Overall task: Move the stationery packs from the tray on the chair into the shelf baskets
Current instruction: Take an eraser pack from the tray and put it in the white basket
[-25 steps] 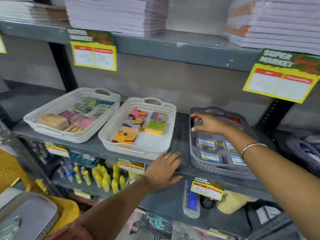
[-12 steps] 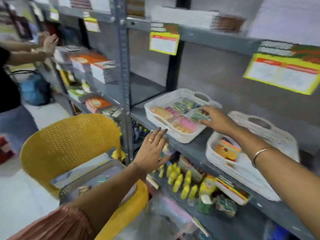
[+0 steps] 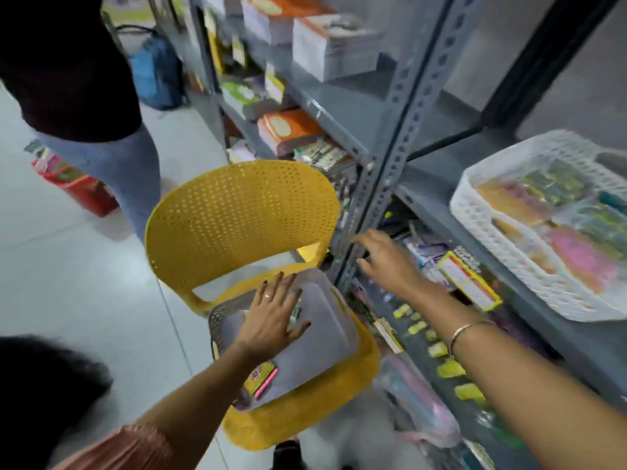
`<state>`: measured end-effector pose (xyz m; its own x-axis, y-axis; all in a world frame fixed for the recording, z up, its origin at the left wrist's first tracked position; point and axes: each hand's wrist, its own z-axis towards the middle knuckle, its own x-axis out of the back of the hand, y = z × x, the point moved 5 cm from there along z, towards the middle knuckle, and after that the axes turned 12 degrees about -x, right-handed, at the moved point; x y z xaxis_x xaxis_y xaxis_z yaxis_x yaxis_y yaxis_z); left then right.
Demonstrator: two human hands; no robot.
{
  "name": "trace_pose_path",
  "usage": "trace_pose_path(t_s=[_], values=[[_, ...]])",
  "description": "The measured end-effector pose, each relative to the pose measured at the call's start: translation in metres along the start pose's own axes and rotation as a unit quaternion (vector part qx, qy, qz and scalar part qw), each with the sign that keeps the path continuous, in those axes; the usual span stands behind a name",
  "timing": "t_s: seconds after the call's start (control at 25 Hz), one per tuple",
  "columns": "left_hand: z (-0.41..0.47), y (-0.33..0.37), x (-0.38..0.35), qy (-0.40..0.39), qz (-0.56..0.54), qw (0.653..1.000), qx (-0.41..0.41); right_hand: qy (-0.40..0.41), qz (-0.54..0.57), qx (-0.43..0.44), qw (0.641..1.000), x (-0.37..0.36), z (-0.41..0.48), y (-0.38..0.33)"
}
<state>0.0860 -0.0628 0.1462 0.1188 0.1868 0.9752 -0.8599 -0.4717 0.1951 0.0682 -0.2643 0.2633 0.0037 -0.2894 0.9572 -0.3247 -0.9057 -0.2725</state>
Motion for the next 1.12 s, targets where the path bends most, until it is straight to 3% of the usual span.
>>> trace_pose_path(t_s=[0.36, 0.6, 0.68, 0.84, 1.0, 1.12], values=[[-0.084, -0.017, -0.155, -0.109, -0.046, 0.99, 0.081, -0.21, -0.139, 0.095, 0.963, -0.236, 0.052, -0.019], [-0.102, -0.002, -0.215, -0.123, -0.056, 0.986, 0.097, -0.244, -0.234, 0.205, 0.919, -0.338, 0.07, -0.025], [-0.103, -0.002, -0.218, -0.114, -0.049, 0.987, 0.102, -0.239, -0.24, 0.226, 0.913, -0.353, 0.072, -0.025], [-0.103, -0.003, -0.219, -0.114, -0.042, 0.987, 0.104, -0.155, -0.279, 0.264, 0.91, -0.358, 0.071, -0.02], [-0.101, -0.004, -0.215, -0.126, -0.044, 0.986, 0.097, -0.231, -0.184, 0.181, 0.938, -0.34, 0.067, -0.006], [-0.091, -0.014, -0.199, -0.135, -0.04, 0.986, 0.086, -0.213, -0.116, 0.101, 0.965, -0.293, 0.075, 0.0]])
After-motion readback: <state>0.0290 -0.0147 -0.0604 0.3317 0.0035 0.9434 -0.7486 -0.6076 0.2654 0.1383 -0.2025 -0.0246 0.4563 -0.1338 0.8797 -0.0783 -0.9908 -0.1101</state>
